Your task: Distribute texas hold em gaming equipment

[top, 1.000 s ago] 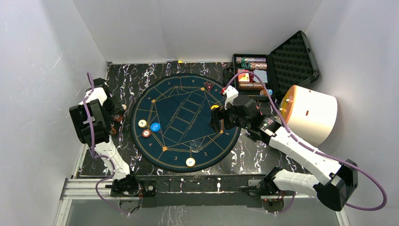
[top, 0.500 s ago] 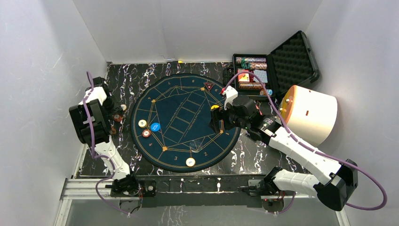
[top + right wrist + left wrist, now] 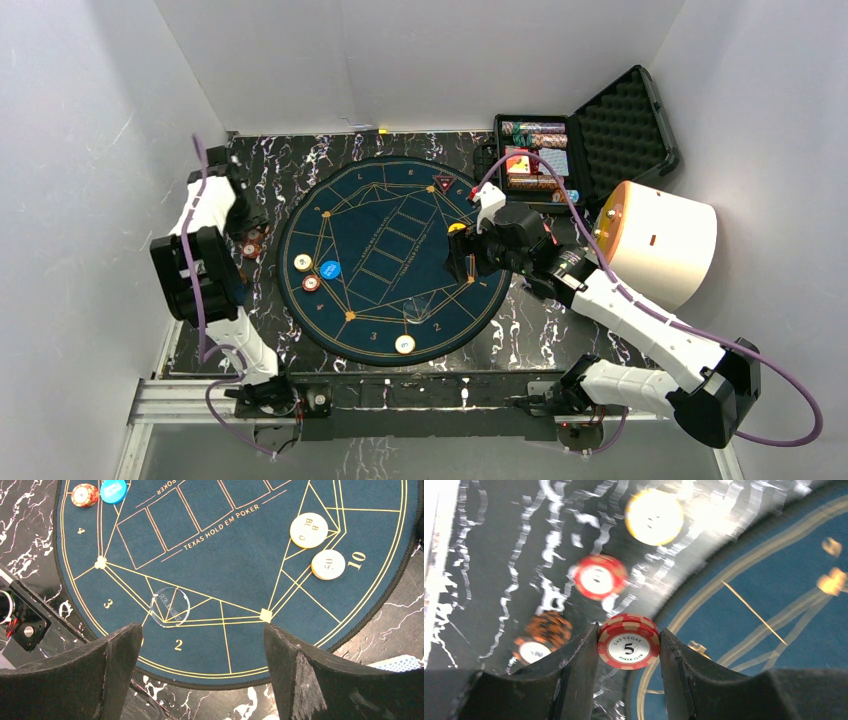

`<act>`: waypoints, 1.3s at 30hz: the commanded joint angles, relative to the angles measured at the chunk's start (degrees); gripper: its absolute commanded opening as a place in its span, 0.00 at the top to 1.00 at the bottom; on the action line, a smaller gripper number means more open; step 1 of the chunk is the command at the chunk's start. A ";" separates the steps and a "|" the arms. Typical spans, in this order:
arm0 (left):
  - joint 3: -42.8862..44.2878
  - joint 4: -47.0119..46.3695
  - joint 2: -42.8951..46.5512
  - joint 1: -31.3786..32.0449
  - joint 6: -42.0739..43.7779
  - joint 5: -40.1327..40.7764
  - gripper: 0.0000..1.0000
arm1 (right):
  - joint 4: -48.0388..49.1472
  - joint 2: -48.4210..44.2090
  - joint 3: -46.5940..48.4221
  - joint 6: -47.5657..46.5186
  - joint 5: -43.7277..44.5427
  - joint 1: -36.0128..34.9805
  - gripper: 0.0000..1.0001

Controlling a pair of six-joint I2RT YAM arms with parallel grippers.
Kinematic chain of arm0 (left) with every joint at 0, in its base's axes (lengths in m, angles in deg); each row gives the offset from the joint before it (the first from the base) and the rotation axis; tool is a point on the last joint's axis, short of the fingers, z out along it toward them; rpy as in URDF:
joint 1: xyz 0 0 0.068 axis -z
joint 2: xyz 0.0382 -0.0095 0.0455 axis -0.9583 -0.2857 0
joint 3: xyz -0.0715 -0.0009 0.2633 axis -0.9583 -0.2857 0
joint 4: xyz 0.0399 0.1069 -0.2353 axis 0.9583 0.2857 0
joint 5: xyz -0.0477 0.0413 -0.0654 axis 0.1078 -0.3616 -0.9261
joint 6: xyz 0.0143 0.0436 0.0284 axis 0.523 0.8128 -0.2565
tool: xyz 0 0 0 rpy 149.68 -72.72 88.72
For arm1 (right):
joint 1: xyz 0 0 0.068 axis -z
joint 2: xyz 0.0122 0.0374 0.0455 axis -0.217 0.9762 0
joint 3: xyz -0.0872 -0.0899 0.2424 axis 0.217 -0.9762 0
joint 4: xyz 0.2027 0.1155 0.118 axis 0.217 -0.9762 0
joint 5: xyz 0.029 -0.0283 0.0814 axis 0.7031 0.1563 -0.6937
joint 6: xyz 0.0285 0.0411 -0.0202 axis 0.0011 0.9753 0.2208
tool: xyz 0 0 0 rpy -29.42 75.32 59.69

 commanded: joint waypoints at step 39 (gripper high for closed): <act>63.33 1.86 -42.25 57.83 -9.13 -0.02 0.85 | -7.05 -16.49 2.94 0.64 15.89 -0.34 0.02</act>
